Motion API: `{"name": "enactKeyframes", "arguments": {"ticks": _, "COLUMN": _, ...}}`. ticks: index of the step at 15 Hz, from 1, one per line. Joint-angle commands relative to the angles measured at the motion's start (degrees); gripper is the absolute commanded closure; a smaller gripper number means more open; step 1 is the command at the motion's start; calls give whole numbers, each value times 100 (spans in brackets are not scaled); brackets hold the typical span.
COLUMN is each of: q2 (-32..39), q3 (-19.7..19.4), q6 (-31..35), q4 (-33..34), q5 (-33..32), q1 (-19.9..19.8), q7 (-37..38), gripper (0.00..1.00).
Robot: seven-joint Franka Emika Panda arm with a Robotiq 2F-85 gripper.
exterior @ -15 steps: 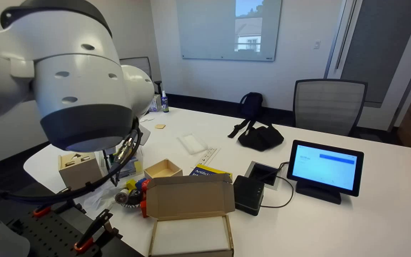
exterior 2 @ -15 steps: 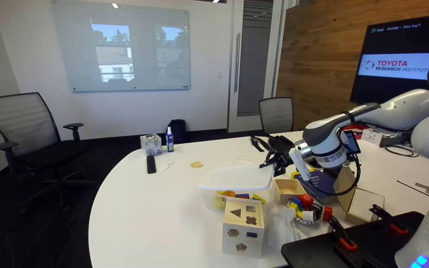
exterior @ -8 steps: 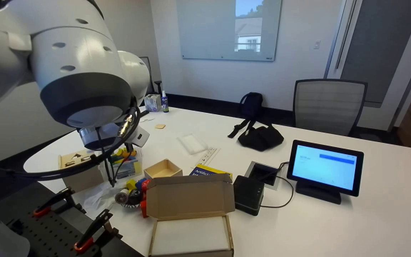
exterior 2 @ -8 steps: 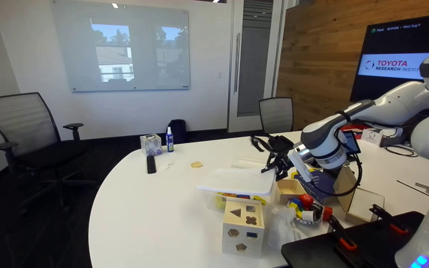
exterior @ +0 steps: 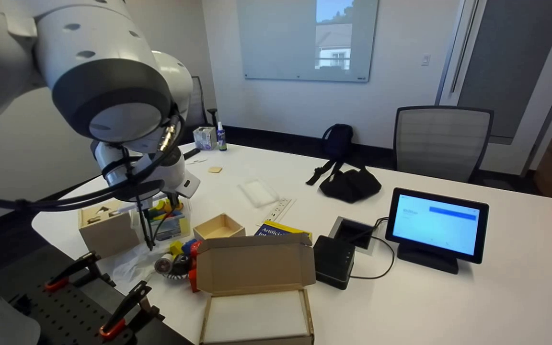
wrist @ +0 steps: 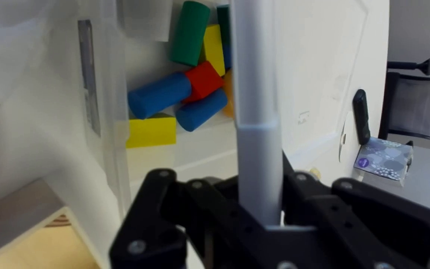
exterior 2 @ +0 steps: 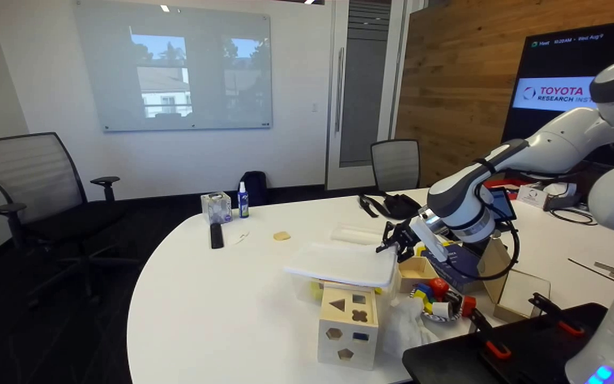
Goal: Put the white lid on the clear container.
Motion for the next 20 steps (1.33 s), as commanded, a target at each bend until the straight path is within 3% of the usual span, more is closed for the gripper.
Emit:
{"name": "enactKeyframes", "arguments": {"ticks": 1, "q2": -647, "q3": -525, "q6": -182, "q4": -28, "q5": 299, "q1": 541, "q7": 287, "gripper": 99}}
{"name": "enactKeyframes", "arguments": {"ticks": 8, "q2": -852, "q3": -1267, "q6": -225, "q4": 231, "q5": 379, "q1": 1268, "q7": 452, "gripper": 99}}
{"name": "enactKeyframes", "arguments": {"ticks": 20, "q2": -1490, "q3": -1955, "q6": -280, "q4": 245, "q5": 590, "q1": 2452, "q7": 940, "gripper": 99}}
